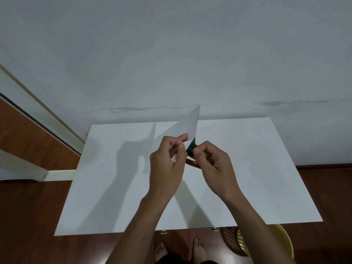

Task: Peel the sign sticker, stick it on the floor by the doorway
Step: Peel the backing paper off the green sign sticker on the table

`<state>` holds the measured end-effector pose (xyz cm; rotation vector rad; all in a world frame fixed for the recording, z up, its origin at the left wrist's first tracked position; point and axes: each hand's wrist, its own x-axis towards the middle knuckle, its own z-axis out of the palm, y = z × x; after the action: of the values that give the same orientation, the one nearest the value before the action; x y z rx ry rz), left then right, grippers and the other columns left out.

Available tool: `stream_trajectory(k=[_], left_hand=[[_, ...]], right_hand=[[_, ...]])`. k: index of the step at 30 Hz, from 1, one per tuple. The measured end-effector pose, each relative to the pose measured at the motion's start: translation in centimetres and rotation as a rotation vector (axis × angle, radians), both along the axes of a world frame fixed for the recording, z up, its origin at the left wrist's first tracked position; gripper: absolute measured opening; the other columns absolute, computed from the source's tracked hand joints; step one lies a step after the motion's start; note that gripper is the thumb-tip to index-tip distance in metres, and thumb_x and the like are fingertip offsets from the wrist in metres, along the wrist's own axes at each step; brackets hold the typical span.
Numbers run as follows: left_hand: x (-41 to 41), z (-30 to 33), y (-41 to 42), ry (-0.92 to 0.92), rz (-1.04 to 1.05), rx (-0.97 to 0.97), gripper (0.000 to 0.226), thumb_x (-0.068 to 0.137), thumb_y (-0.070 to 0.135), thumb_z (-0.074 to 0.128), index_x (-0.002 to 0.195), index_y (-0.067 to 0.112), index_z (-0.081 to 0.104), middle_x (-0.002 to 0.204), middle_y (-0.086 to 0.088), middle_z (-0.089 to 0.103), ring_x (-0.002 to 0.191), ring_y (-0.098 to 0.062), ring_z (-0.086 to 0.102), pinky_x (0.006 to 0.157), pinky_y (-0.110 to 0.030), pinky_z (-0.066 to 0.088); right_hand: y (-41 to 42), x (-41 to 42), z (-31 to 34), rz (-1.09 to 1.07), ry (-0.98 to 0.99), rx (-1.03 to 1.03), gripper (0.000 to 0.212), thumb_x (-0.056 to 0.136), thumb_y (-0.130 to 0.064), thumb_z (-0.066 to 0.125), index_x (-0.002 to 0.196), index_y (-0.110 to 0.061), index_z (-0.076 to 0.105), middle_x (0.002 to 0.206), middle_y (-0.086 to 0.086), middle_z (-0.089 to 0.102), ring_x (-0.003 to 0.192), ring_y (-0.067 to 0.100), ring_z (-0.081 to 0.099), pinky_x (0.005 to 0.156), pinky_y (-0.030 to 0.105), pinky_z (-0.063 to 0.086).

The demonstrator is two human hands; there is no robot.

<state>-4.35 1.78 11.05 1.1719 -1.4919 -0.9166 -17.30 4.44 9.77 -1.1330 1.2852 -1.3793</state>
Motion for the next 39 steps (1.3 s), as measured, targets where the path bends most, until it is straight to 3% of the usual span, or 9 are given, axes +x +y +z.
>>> stream_trajectory(k=[6, 11, 15, 18, 21, 24, 27, 35, 39], left_hand=[[0.0, -0.2, -0.2, 0.038, -0.023, 0.002, 0.002, 0.095, 0.014, 0.056, 0.093, 0.012, 0.057, 0.115, 0.009, 0.071, 0.112, 0.0, 0.063, 0.09, -0.016, 0.051], [-0.1, -0.1, -0.3, -0.078, -0.037, -0.107, 0.016, 0.091, 0.023, 0.064, 0.102, 0.013, 0.068, 0.115, 0.006, 0.071, 0.106, 0.005, 0.065, 0.09, -0.015, 0.049], [-0.1, 0.0, -0.5, -0.079, -0.015, -0.09, 0.013, 0.095, 0.02, 0.061, 0.094, 0.01, 0.069, 0.11, 0.008, 0.074, 0.101, 0.003, 0.067, 0.085, -0.016, 0.051], [-0.2, 0.2, -0.7, -0.034, 0.024, -0.004, 0.014, 0.097, 0.021, 0.058, 0.089, 0.011, 0.065, 0.098, 0.023, 0.074, 0.088, 0.005, 0.068, 0.072, -0.005, 0.045], [-0.1, 0.2, -1.1, -0.016, 0.096, 0.039, 0.015, 0.096, 0.021, 0.058, 0.082, 0.016, 0.061, 0.075, 0.028, 0.067, 0.071, 0.006, 0.063, 0.059, -0.005, 0.04], [0.1, 0.2, -1.5, 0.039, 0.174, 0.075, 0.018, 0.095, 0.024, 0.057, 0.078, 0.02, 0.059, 0.066, 0.018, 0.061, 0.059, 0.001, 0.055, 0.055, -0.01, 0.04], [0.4, 0.0, -1.8, 0.087, 0.241, 0.103, 0.018, 0.096, 0.026, 0.057, 0.079, 0.02, 0.059, 0.064, 0.018, 0.06, 0.057, -0.001, 0.052, 0.055, -0.01, 0.04], [0.6, 0.3, -2.5, 0.107, 0.326, 0.108, 0.018, 0.097, 0.025, 0.055, 0.079, 0.027, 0.056, 0.075, 0.015, 0.062, 0.068, 0.006, 0.058, 0.061, -0.006, 0.04], [0.8, 0.3, -2.8, 0.129, 0.351, 0.121, 0.019, 0.097, 0.026, 0.055, 0.078, 0.026, 0.055, 0.075, 0.011, 0.06, 0.066, 0.005, 0.054, 0.062, -0.005, 0.039]], right_hand=[[0.0, 0.0, -0.1, -0.01, 0.037, -0.017, 0.023, 0.101, -0.008, 0.054, 0.08, 0.001, 0.057, 0.061, -0.005, 0.055, 0.061, 0.024, 0.055, 0.086, 0.039, 0.062], [0.3, 0.1, 0.0, -0.015, 0.082, -0.041, 0.024, 0.101, -0.009, 0.055, 0.079, -0.001, 0.057, 0.057, -0.008, 0.048, 0.05, 0.005, 0.043, 0.085, 0.033, 0.062], [0.3, 0.0, 0.0, -0.022, 0.044, -0.023, 0.023, 0.102, -0.006, 0.054, 0.08, 0.002, 0.057, 0.059, -0.007, 0.051, 0.06, 0.019, 0.053, 0.086, 0.038, 0.062], [0.4, 0.1, -0.3, -0.072, 0.048, -0.022, 0.024, 0.101, -0.004, 0.054, 0.08, 0.005, 0.057, 0.058, 0.019, 0.042, 0.057, 0.035, 0.043, 0.086, 0.041, 0.062], [0.6, 0.2, -0.2, -0.104, 0.006, -0.022, 0.025, 0.101, -0.002, 0.054, 0.078, 0.008, 0.054, 0.058, 0.026, 0.037, 0.068, 0.049, 0.051, 0.085, 0.036, 0.062], [0.9, 0.3, 0.0, -0.104, -0.036, -0.042, 0.027, 0.101, 0.001, 0.052, 0.074, 0.001, 0.055, 0.048, -0.01, 0.041, 0.081, 0.025, 0.065, 0.085, 0.035, 0.062], [1.2, 0.6, 0.2, -0.114, -0.075, -0.065, 0.034, 0.101, 0.004, 0.05, 0.071, -0.011, 0.057, 0.046, -0.02, 0.045, 0.111, 0.017, 0.071, 0.084, 0.035, 0.062], [2.2, 1.5, 0.0, -0.194, -0.061, -0.057, 0.03, 0.099, -0.001, 0.055, 0.071, -0.009, 0.059, 0.061, 0.034, 0.047, 0.106, 0.027, 0.073, 0.079, 0.035, 0.064], [2.4, 1.6, -0.1, -0.236, -0.077, -0.043, 0.03, 0.1, 0.001, 0.054, 0.071, -0.008, 0.059, 0.071, 0.026, 0.063, 0.094, 0.033, 0.076, 0.076, 0.032, 0.064]])
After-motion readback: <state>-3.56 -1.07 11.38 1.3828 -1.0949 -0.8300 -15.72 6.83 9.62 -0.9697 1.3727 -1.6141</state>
